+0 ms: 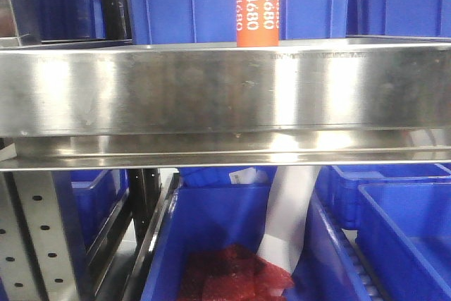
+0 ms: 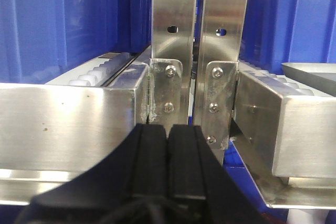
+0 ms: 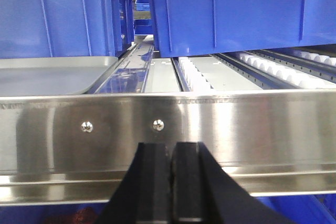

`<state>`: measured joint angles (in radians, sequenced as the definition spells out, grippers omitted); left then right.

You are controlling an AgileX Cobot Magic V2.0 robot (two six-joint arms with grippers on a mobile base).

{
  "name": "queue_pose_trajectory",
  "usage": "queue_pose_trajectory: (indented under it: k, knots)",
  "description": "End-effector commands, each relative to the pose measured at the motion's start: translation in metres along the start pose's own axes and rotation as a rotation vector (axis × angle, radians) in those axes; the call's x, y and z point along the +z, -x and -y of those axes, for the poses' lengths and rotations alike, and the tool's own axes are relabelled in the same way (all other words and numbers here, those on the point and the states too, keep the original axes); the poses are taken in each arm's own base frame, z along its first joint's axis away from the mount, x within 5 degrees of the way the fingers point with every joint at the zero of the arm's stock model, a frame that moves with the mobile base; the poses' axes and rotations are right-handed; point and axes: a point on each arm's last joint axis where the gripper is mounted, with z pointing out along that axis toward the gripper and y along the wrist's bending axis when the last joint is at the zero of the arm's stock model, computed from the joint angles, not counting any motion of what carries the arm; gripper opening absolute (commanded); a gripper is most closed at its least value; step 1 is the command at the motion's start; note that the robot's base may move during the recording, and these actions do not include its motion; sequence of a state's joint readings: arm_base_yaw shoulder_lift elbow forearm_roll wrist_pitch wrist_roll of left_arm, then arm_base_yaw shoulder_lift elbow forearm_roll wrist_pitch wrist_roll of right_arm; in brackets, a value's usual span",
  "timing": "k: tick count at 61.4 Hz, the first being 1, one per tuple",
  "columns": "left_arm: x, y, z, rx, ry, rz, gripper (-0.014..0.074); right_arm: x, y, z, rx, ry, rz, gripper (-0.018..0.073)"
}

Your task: Grab orange capacitor from left shelf to right conveyor

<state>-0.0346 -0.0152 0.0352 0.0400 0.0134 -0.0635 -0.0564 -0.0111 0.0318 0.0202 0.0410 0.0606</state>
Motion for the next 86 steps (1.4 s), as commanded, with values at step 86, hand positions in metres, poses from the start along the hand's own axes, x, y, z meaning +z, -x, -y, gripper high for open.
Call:
queue_pose_trajectory:
  k: [86]
  knots:
    - [-0.001,0.002,0.0,-0.01,-0.005,0.083,-0.0126,0.04,0.164,-0.026,0.013,0.141,0.048,0.0055]
